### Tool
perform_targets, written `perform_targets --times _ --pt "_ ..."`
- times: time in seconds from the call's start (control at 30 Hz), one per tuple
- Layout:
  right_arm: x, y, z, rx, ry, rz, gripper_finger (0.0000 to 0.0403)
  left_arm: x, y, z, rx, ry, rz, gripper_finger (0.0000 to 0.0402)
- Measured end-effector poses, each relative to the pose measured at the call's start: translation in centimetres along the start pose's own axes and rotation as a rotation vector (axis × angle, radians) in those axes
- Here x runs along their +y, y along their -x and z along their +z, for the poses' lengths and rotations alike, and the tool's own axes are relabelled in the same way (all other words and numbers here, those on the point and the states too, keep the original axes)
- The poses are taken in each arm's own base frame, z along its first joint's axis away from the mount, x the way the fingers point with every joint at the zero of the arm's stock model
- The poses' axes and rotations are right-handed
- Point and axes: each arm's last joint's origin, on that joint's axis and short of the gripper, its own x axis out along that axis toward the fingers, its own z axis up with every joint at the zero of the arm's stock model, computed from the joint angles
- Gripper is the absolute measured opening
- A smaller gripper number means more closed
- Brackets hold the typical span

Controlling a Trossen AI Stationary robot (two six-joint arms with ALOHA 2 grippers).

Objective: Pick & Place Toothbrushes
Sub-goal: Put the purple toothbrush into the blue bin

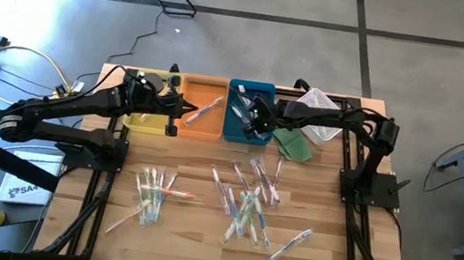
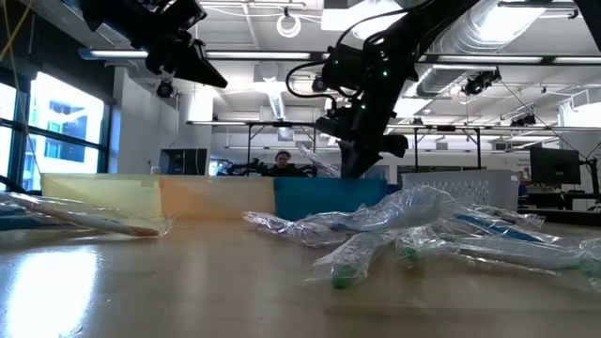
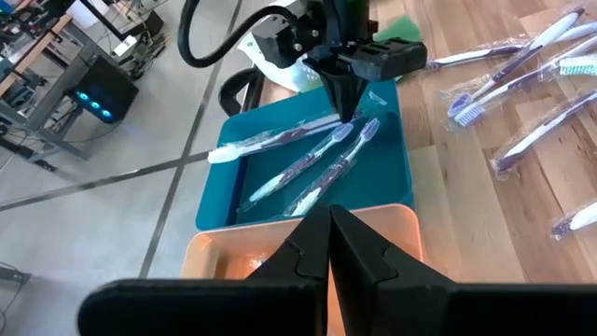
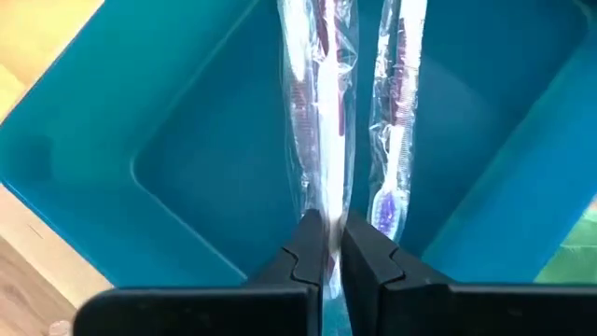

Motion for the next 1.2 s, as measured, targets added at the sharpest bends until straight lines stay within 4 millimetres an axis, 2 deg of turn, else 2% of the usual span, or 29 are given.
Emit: perform_targets --times 0.17,0.47,0.63,0.73,0.9,1.2 --pt "-0.1 0.0 0.2 -0.002 0.021 0.009 0.0015 0.0 0.0 0.0 0.000 0.000 0.000 0.0006" --pt "-0.1 0.0 0.2 -0.004 0.022 0.008 0.0122 0.0 0.0 0.0 0.001 0.000 0.000 0.0006" --pt "-0.1 0.1 0.4 -0.038 0.021 -0.003 0.0148 0.0 0.0 0.0 0.005 0.001 -0.003 0.0006" --pt "0.2 0.7 0.7 -0.074 0.044 0.023 0.0140 -0.1 0.0 -0.1 0.008 0.001 -0.005 0.0006" --pt "0.7 3.0 1.0 -0.130 0.090 0.069 0.0103 -0.2 0.0 -0.2 0.026 0.002 -0.017 0.0006" --pt "2.8 7.0 -0.2 -0.158 0.245 0.200 0.0034 -0.2 0.0 -0.3 0.028 0.002 -0.019 0.0006"
